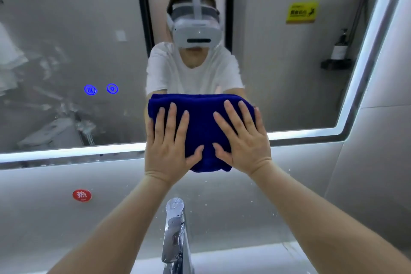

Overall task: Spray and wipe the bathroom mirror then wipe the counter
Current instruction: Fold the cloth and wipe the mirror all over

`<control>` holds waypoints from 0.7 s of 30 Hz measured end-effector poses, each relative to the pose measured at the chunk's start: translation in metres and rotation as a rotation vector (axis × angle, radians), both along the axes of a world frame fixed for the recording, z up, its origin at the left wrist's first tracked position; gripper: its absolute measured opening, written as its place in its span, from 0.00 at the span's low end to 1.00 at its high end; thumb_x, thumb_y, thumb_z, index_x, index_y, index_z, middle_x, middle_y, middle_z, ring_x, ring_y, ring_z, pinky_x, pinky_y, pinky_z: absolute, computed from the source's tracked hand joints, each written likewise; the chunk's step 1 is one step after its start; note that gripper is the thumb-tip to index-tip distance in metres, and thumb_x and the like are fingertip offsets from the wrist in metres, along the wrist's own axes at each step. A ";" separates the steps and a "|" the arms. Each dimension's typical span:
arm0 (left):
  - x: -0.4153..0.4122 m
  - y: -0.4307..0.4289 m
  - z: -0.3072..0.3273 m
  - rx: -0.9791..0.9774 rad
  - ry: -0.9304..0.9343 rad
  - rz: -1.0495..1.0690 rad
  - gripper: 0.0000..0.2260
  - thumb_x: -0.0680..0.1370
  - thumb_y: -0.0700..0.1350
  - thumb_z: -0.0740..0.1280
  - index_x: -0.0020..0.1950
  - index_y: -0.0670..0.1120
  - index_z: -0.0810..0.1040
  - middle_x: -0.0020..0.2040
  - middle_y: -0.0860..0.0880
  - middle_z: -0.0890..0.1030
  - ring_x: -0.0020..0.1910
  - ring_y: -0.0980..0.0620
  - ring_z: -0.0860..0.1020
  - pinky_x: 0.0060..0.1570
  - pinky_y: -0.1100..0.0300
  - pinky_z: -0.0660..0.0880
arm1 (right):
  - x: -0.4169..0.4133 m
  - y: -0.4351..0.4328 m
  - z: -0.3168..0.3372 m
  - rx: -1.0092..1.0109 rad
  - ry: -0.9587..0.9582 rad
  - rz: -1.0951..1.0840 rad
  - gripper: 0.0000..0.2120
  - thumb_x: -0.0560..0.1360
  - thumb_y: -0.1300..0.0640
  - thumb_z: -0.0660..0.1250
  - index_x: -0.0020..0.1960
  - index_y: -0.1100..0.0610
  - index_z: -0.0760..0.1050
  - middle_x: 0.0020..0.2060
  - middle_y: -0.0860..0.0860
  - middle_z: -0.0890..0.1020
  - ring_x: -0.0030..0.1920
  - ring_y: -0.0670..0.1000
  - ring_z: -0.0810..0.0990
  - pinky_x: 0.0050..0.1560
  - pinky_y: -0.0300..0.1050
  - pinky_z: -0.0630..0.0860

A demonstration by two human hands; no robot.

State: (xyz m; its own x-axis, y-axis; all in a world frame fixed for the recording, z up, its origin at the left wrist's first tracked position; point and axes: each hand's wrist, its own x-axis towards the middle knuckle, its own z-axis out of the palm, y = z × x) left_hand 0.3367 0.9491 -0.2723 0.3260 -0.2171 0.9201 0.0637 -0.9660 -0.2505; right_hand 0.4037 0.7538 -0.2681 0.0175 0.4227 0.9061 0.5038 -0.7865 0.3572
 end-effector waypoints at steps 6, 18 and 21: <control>-0.003 -0.003 0.001 -0.040 0.025 0.008 0.32 0.77 0.61 0.54 0.74 0.41 0.58 0.73 0.38 0.58 0.73 0.39 0.53 0.74 0.48 0.46 | -0.005 -0.001 0.006 -0.015 0.049 0.027 0.30 0.77 0.42 0.58 0.75 0.51 0.58 0.75 0.53 0.59 0.74 0.58 0.60 0.75 0.56 0.52; -0.020 0.041 0.213 -0.076 0.016 -0.006 0.36 0.74 0.60 0.58 0.76 0.41 0.56 0.76 0.38 0.58 0.75 0.40 0.54 0.73 0.48 0.53 | -0.017 0.063 0.201 0.111 0.110 0.014 0.32 0.75 0.44 0.57 0.76 0.54 0.56 0.76 0.56 0.59 0.76 0.58 0.53 0.75 0.58 0.48; -0.024 0.047 0.284 -0.055 0.042 0.008 0.38 0.74 0.62 0.56 0.77 0.42 0.53 0.77 0.40 0.54 0.76 0.42 0.50 0.74 0.48 0.51 | -0.018 0.069 0.269 0.129 0.113 -0.010 0.33 0.76 0.43 0.55 0.77 0.53 0.54 0.77 0.55 0.57 0.76 0.57 0.53 0.75 0.57 0.47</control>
